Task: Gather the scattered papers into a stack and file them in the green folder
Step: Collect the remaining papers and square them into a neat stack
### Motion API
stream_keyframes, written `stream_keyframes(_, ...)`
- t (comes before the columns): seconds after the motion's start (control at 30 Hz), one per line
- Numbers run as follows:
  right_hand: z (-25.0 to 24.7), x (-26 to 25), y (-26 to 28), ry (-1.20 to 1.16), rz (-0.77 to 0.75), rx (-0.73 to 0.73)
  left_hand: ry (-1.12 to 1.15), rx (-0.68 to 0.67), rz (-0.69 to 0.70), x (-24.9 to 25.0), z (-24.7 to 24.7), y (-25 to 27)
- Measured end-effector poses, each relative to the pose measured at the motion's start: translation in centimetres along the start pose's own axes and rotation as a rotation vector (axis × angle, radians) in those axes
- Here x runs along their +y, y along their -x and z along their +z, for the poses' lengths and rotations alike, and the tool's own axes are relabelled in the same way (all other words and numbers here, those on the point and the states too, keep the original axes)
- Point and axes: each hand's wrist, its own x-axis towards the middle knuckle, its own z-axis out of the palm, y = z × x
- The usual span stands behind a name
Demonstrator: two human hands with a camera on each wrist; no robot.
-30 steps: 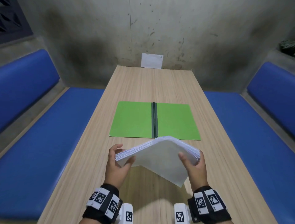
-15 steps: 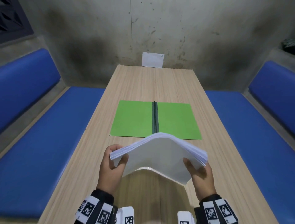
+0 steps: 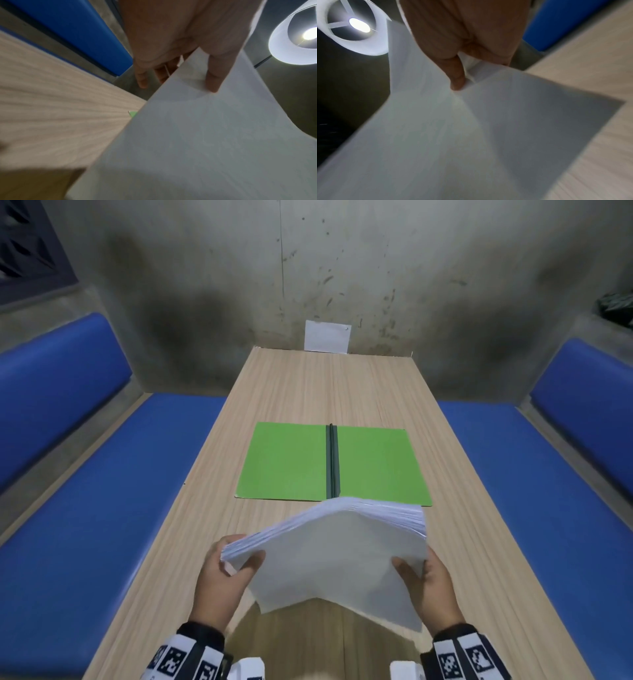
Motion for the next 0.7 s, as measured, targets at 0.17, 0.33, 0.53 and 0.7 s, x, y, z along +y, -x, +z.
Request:
stream_keyframes(0.17, -1.0, -6.8, 0.3, 0.511, -0.413, -0.166, -0.361, 0.057, 0.257, 3.8, 0.4, 0.9)
stream_keyframes(0.33, 0.8, -12.0, 1.8, 0.905, -0.717, -0.198, -0.140, -0.283, 0.675, 7.6, 3.4, 3.8)
stream_keyframes(0.53, -0.8, -12.5, 2.0, 0.964, -0.586, -0.068, 0.284, -0.215, 0.438, 7.7, 3.7, 3.2)
stream_keyframes(0.7, -3.6, -13.0, 1.9, 0.495, -0.380, -0.103, 0.350, -0.189, 0.450, 7.1, 1.5, 2.4)
